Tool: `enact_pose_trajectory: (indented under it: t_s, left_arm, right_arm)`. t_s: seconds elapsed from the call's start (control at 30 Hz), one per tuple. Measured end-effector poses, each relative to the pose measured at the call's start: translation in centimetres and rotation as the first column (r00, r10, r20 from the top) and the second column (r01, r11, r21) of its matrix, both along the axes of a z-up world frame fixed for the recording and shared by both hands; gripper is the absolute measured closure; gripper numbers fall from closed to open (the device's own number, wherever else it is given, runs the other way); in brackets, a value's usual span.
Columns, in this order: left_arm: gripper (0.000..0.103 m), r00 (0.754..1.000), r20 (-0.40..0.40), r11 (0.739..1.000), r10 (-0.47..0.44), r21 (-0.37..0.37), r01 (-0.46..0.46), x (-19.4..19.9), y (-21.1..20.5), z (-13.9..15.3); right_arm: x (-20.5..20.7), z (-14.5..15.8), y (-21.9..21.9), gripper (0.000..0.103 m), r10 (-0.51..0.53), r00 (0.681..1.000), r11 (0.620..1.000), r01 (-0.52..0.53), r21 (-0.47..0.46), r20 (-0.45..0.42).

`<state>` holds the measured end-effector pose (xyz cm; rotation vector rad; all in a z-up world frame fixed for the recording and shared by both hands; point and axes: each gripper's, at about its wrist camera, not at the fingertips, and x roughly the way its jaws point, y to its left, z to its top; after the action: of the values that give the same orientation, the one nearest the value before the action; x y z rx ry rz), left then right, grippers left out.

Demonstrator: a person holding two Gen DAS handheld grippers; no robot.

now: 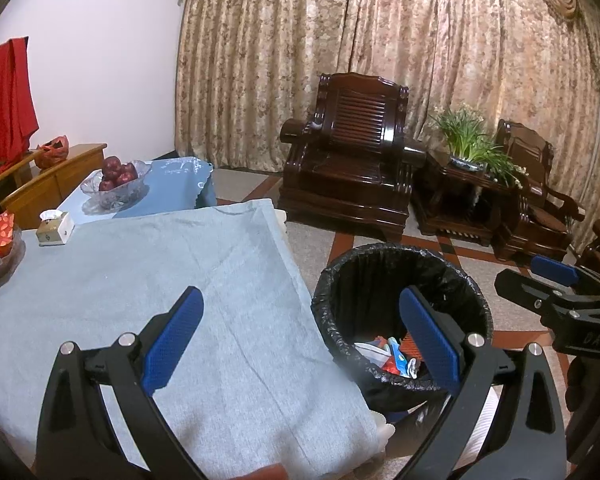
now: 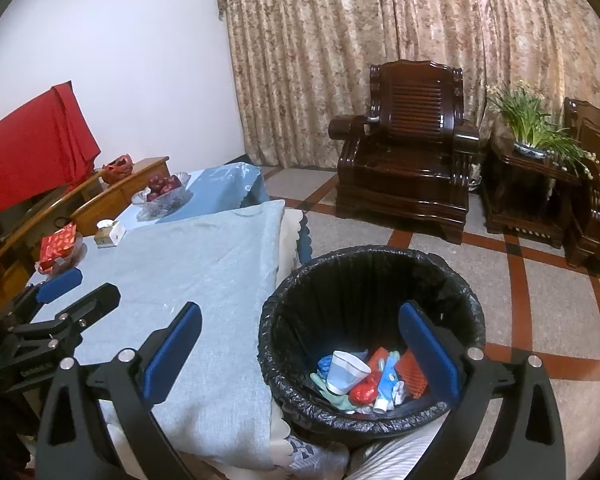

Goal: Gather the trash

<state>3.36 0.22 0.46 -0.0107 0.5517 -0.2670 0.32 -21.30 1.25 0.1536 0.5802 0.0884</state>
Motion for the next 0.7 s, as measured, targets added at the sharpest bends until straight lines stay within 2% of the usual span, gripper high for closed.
enact_pose_trajectory:
  t_s: [0.7]
  left_arm:
    - [0.007, 1.000, 0.008, 1.000, 0.000, -0.003, 0.000, -0.16, 0.12, 0.52]
  right_arm:
    - [0.11, -0.03, 0.27, 0.006, 0.003, 1.000, 1.000, -0.003, -0.004, 0.002]
